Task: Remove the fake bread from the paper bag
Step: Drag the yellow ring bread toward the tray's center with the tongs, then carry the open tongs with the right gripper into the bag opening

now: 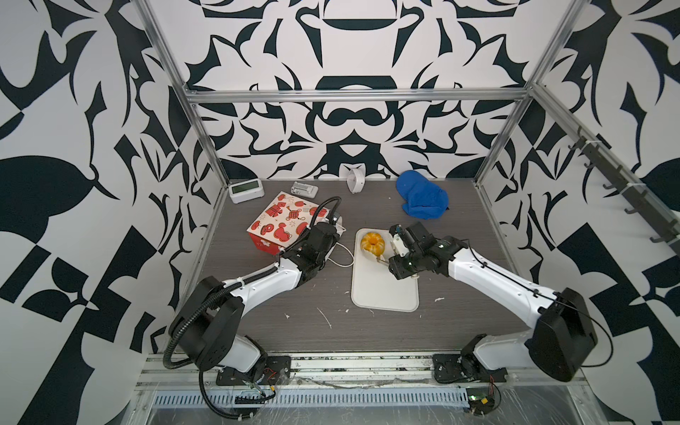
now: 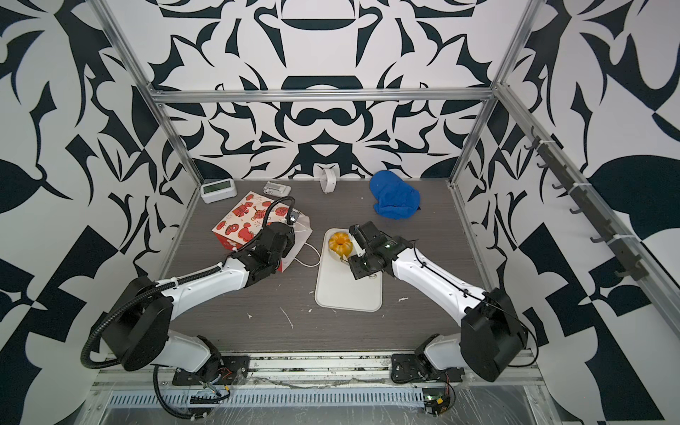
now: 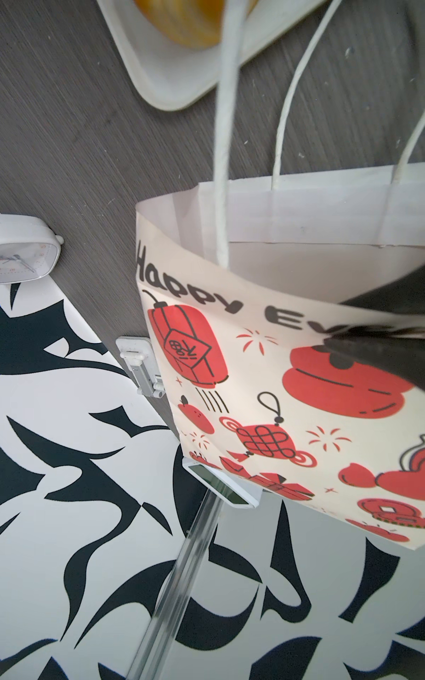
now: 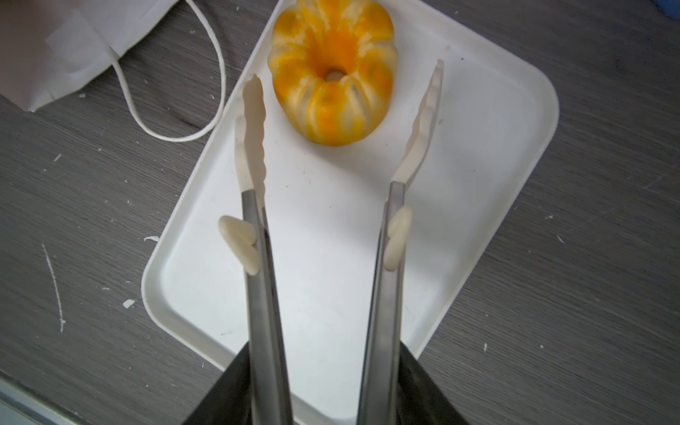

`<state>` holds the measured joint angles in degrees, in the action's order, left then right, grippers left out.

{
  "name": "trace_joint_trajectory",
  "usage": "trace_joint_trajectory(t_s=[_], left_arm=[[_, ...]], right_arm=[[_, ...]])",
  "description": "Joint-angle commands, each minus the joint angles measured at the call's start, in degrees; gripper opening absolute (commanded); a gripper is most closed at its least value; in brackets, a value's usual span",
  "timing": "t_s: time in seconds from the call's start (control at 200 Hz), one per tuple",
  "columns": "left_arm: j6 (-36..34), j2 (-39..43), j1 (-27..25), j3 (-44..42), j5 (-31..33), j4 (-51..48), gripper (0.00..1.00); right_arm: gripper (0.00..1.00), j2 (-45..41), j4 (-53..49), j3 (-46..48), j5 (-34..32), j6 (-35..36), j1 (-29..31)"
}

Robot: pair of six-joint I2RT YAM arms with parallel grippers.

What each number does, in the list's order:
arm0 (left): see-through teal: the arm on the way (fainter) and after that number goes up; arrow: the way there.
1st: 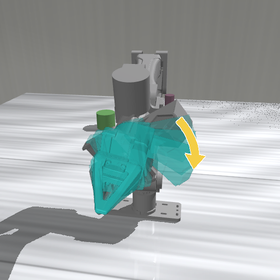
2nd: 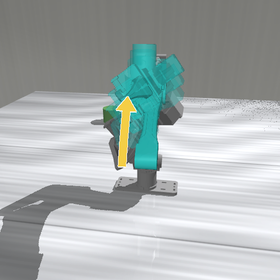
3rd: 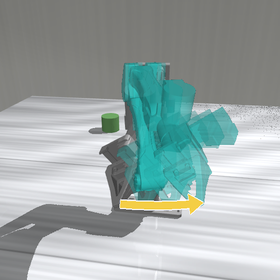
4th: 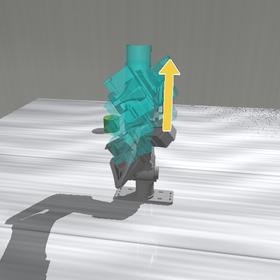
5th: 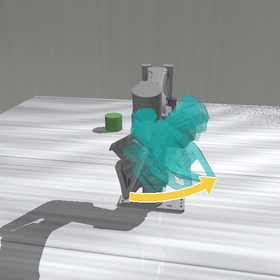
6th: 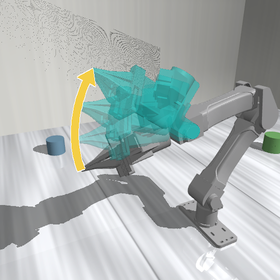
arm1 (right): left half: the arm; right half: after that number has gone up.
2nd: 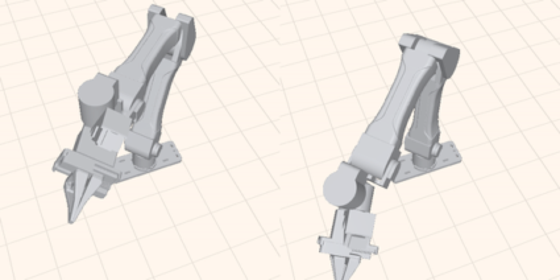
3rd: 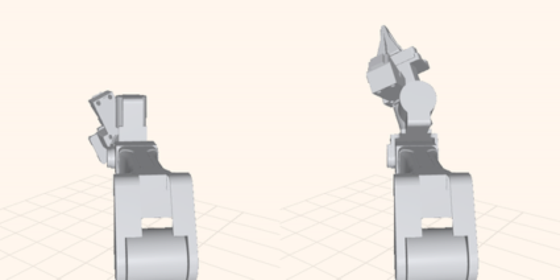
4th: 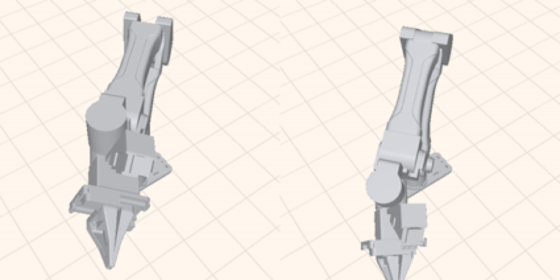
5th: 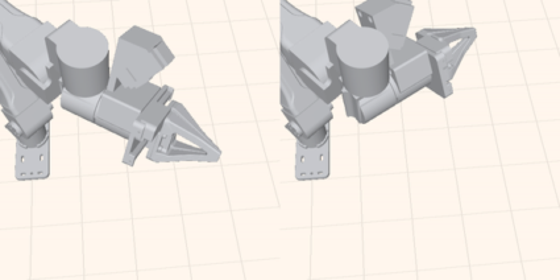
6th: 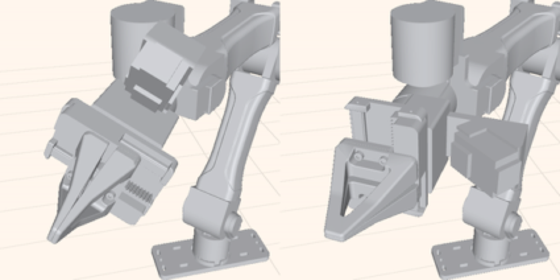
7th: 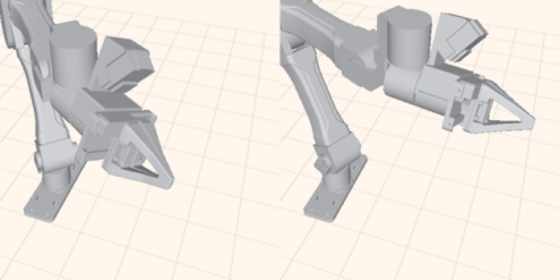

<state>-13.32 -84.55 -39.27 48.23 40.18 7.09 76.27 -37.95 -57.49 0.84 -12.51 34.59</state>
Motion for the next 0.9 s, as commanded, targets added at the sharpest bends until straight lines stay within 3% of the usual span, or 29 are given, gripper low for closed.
trace_joint_trajectory(t_s=[0.0, 0.175, 0.3, 0.49, 0.895], left_arm=[[0.58, -0.14, 0.42, 0.16, 0.07, 0.12, 0.12], [0.58, 0.08, 0.42, 0.90, -0.15, -0.32, 0.12], [0.59, 0.26, 0.42, 1.83, -0.37, -0.76, 0.12], [0.58, 0.71, 0.51, 3.70, -0.88, -2.41, 0.12], [2.06, 4.48, 2.22, 4.33, -5.27, -6.31, 0.12]], right_arm=[[0.57, -5.82, -1.40, -0.92, -1.89, -1.11, 0.12], [0.53, -10.26, -2.51, -2.83, 0.24, -0.79, 1.22], [0.50, -8.07, -0.27, -4.47, 0.56, -0.51, 6.22], [0.46, -2.77, 9.02, -4.52, 3.42, -0.91, 12.00], [0.47, 7.70, 29.06, -2.91, 7.09, 0.48, 12.61]])
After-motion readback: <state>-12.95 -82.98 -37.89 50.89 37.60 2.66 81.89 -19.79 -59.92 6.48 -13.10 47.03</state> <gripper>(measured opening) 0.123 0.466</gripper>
